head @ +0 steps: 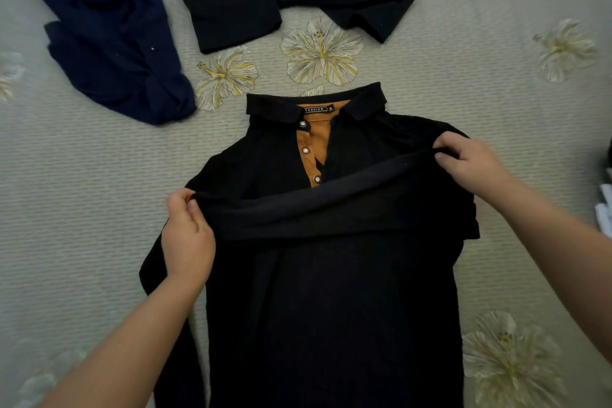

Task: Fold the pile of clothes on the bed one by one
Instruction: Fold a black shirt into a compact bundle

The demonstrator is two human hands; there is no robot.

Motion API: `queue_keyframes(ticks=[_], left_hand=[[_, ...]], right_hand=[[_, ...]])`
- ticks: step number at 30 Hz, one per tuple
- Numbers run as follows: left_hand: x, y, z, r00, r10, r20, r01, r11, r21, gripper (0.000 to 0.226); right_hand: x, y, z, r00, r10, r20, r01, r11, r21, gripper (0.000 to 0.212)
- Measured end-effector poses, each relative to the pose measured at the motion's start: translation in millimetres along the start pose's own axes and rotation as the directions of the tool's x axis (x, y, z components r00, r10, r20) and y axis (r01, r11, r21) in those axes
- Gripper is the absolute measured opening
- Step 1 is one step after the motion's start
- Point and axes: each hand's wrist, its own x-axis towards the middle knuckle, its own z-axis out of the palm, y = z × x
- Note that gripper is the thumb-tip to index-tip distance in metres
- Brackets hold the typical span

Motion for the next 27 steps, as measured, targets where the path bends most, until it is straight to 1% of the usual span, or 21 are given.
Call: queue_keyframes(ticks=[3,5,7,8,9,10,11,12,14,15,16,17,18,19,20,22,24,26,27], left_hand=[[21.2,1.9,10.3,0.999,-0.032,-0.036,0.035,0.997,0.074,0.024],[38.0,6.1,16.9,0.994,-0.086,-0.061,0.092,0.989,0.116,0.027],[49.4,11.3,22.3,0.985,-0.157,-0.069,0.166,0.975,0.149,0.034],[50.5,12.5,24.4,0.983,-0.172,-0.060,0.180,0.967,0.178,0.041],[48.3,12.1,25.6,0.988,-0.149,-0.046,0.156,0.962,0.226,0.048],[43.0,11.3,25.6,0.997,-0.075,-0.024,0.079,0.956,0.281,0.053],[36.2,10.1,25.9,0.999,0.038,0.012,-0.040,0.943,0.331,0.054],[28.2,8.1,27.5,0.985,0.165,0.058,-0.175,0.915,0.364,0.054],[10.1,3.9,33.2,0.911,0.368,0.188,-0.413,0.823,0.390,0.049],[3.0,2.6,35.7,0.859,0.435,0.269,-0.510,0.758,0.405,0.048],[-0.5,1.9,37.7,0.803,0.476,0.358,-0.594,0.682,0.426,0.050],[-2.3,1.9,39.6,0.750,0.485,0.449,-0.658,0.608,0.444,0.055],[-3.4,1.6,41.9,0.704,0.479,0.524,-0.706,0.548,0.448,0.059],[-4.1,1.5,44.2,0.667,0.478,0.571,-0.741,0.505,0.442,0.063],[-4.0,2.0,45.4,0.648,0.477,0.593,-0.758,0.481,0.440,0.067],[-4.6,7.0,48.6,0.631,0.478,0.612,-0.773,0.460,0.438,0.069],[-7.2,12.7,54.0,0.616,0.503,0.606,-0.784,0.467,0.409,0.059],[-11.2,16.3,59.8,0.589,0.540,0.601,-0.802,0.481,0.354,0.041],[-14.0,17.2,61.1,0.569,0.558,0.604,-0.815,0.479,0.326,0.027]], right_hand=[[18.9,-3.5,9.6,0.999,0.036,-0.007,-0.036,0.980,-0.198,0.020],[28.1,-6.3,19.8,0.996,0.062,-0.068,-0.081,0.942,-0.326,0.025],[29.9,-5.5,30.5,0.983,0.073,-0.170,-0.133,0.916,-0.379,0.032],[27.5,-4.2,35.1,0.975,0.077,-0.207,-0.156,0.903,-0.401,0.035],[22.2,-4.0,38.6,0.972,0.071,-0.223,-0.162,0.891,-0.423,0.039],[14.4,-4.2,41.0,0.971,0.055,-0.233,-0.154,0.889,-0.431,0.042],[5.0,-4.4,42.4,0.968,0.031,-0.250,-0.137,0.897,-0.420,0.045],[-6.5,-4.3,43.6,0.963,-0.010,-0.270,-0.102,0.913,-0.396,0.049],[-37.4,1.4,47.5,0.958,-0.149,-0.247,0.040,0.917,-0.398,0.058],[-52.7,7.8,49.6,0.952,-0.239,-0.189,0.137,0.890,-0.435,0.062],[-63.7,13.6,50.5,0.945,-0.303,-0.121,0.215,0.858,-0.466,0.063],[-71.6,20.2,50.5,0.948,-0.313,-0.057,0.247,0.837,-0.488,0.061],[-77.0,28.1,50.8,0.958,-0.285,-0.020,0.237,0.833,-0.500,0.056],[-79.8,34.8,50.2,0.972,-0.235,-0.019,0.195,0.849,-0.490,0.051],[-79.0,39.9,47.9,0.982,-0.186,-0.030,0.151,0.871,-0.467,0.052],[-74.4,48.5,43.8,0.988,-0.155,-0.022,0.130,0.890,-0.436,0.068],[-74.4,56.5,41.0,0.984,-0.177,-0.017,0.149,0.873,-0.464,0.078],[-80.7,62.8,40.0,0.985,-0.174,0.002,0.150,0.844,-0.515,0.073],[-84.6,67.4,40.5,0.987,-0.160,0.007,0.138,0.831,-0.538,0.069]])
